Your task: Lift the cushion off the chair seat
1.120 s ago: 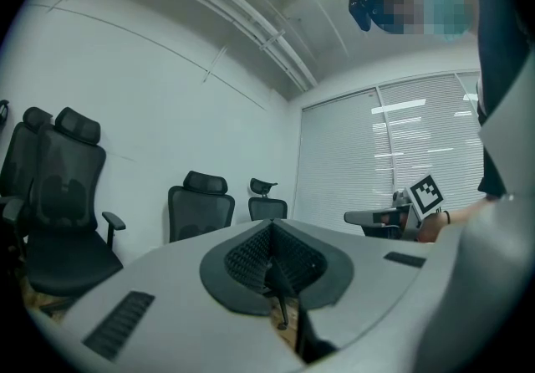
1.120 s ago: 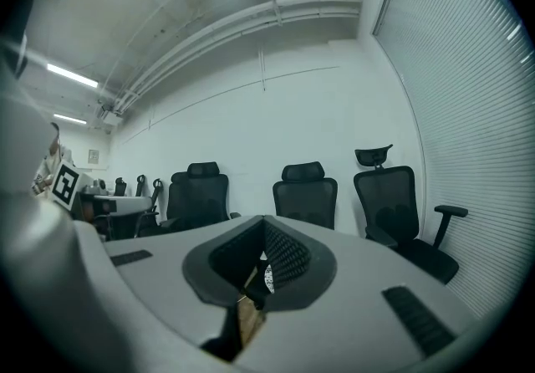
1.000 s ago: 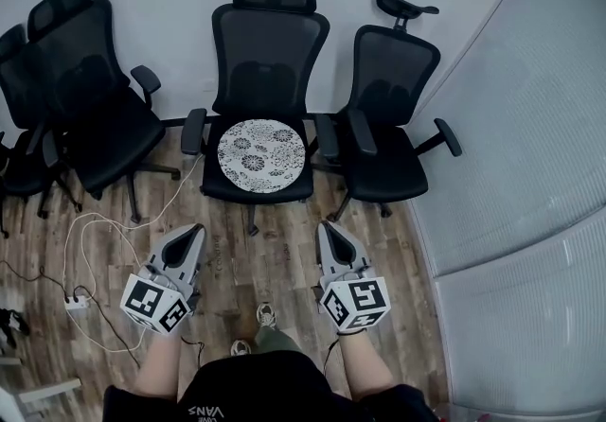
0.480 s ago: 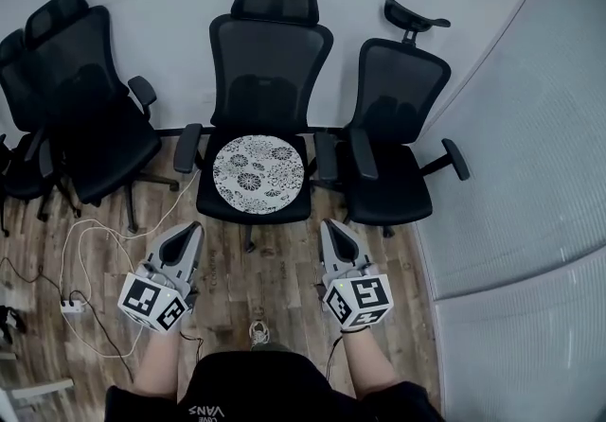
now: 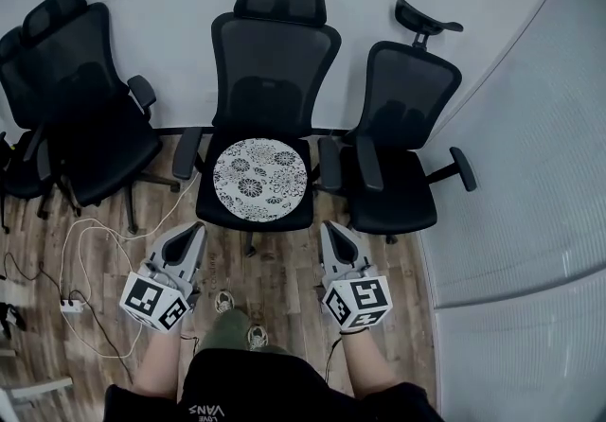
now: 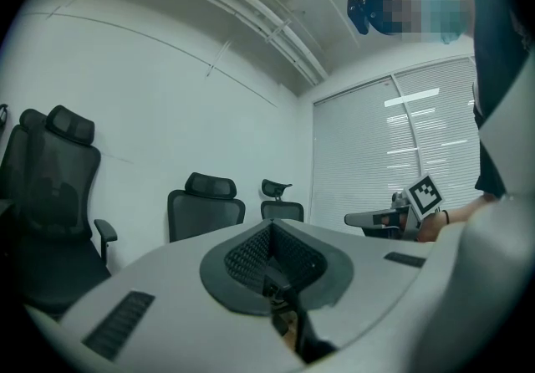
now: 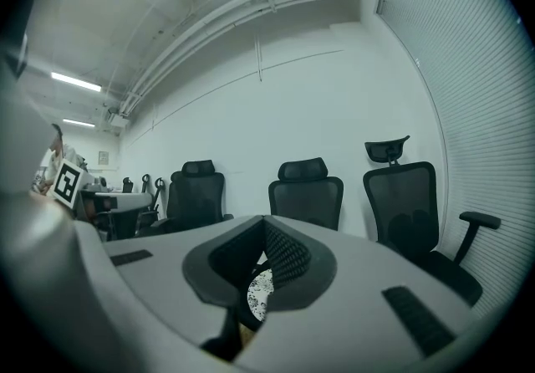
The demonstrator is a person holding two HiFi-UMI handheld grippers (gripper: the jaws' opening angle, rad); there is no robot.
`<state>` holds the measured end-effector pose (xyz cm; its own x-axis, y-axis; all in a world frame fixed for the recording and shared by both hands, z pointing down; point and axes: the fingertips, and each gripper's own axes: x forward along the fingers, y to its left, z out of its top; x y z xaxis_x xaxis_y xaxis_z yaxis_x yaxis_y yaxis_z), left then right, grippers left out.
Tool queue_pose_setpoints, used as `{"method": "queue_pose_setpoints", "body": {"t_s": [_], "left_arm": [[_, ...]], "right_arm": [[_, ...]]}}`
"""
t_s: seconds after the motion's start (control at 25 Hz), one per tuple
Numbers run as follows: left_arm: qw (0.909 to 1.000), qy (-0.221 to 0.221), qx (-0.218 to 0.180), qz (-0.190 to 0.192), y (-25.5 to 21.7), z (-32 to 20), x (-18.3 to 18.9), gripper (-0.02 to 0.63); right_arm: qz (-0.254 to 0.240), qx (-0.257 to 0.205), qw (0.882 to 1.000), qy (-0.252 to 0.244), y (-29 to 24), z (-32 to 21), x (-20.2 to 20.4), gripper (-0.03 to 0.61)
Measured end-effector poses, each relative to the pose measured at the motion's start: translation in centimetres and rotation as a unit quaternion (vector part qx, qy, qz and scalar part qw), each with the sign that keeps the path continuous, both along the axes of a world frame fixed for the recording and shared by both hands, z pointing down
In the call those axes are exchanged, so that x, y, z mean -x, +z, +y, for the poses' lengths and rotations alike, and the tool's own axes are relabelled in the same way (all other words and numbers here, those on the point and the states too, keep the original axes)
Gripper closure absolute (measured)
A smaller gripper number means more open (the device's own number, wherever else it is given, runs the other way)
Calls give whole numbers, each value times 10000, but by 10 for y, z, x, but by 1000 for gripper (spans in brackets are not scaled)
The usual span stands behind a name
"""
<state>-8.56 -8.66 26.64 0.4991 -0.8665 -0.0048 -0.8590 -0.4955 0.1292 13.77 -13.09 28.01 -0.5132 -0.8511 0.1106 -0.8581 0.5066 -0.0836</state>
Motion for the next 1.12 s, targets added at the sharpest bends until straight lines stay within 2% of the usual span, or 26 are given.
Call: {"method": "queue_pose_setpoints", "body": {"t_s": [0.24,0.48,0.64,1.12], "left_arm": [[10000,35,-22,68,-1,-40,14,603],[9994,330,-22,98,-3,-78,24,603],[9993,343,-2,149,-4,-103,41,603],[9981,597,33,176,0,-158,71,603]], "right_arm": [[20,17,9999,133,-2,-33,11,561],[-29,64,9995,323,-2,-67,27,561],[-25,46,9992,390,-4,-87,44,561],[-4,-39,9974,720,-7,-129,74,561]]}}
